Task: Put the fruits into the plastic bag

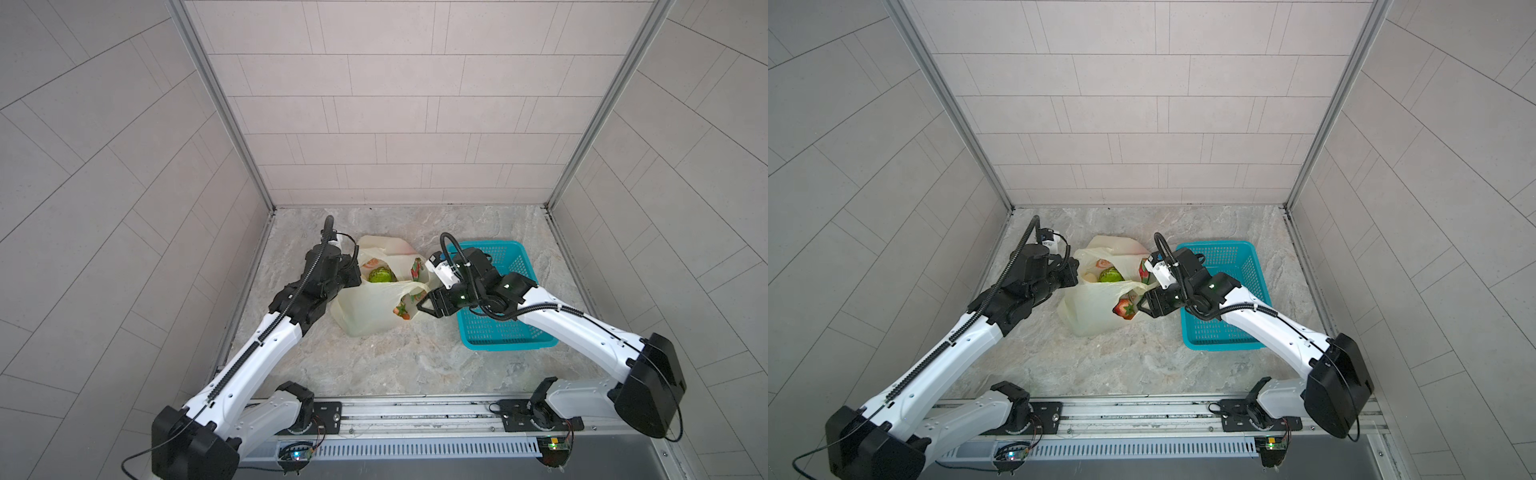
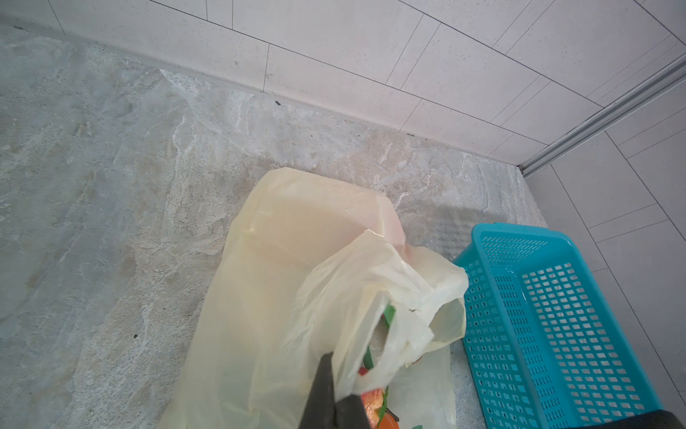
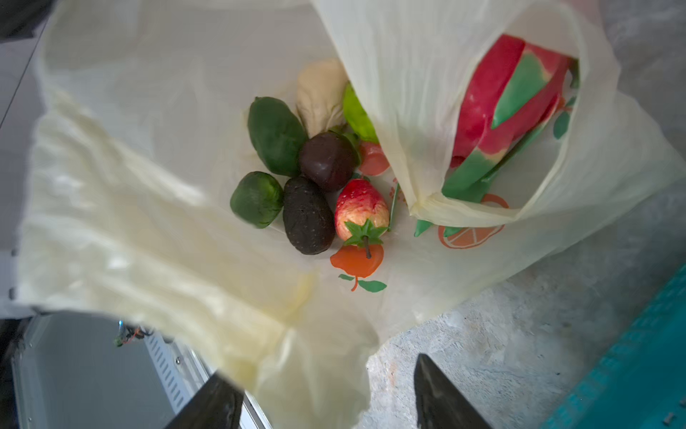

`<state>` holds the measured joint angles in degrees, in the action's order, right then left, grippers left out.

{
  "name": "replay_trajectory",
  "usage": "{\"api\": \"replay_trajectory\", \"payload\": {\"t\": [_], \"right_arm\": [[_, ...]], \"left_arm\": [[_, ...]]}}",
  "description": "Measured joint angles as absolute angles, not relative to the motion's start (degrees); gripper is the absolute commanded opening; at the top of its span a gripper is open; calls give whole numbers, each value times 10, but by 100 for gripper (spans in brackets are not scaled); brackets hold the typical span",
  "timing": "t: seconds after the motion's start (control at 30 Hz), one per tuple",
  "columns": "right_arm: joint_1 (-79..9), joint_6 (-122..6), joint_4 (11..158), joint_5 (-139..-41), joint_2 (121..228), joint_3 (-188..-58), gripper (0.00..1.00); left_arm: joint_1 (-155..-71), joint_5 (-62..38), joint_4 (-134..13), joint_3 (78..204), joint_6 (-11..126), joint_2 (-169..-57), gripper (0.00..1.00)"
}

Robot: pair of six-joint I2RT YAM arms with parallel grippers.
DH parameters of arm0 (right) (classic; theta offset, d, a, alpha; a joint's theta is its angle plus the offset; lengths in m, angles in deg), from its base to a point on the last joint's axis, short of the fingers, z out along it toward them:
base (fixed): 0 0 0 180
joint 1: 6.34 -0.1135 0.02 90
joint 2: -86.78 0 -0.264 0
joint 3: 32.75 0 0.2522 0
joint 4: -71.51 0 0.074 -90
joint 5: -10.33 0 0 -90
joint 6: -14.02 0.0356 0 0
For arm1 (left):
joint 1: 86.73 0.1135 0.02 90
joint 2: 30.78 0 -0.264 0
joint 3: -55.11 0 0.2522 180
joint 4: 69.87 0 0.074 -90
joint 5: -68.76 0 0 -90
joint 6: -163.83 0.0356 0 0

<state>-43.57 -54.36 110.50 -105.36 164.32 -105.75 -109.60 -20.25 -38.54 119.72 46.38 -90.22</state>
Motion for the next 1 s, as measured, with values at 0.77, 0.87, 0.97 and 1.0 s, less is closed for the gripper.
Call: {"api": "replay_trajectory", "payload": {"t": [0.77, 0.87, 0.97, 1.0], "right_arm": [[-417, -557, 1089, -1038, 1776, -1414, 0], [-431, -587, 1119, -1034, 1796, -1453, 0], [-443, -621, 1154, -1025, 1804, -1488, 0], [-446, -629, 1164, -1021, 1803, -1494, 0]], "left_arm": [[-1073, -211, -401, 1154, 453, -928, 0], [-1072, -208, -414, 1141, 447, -946, 0], [-1071, -197, -418, 1136, 442, -967, 0], [-1071, -192, -419, 1136, 441, -972, 0]]}}
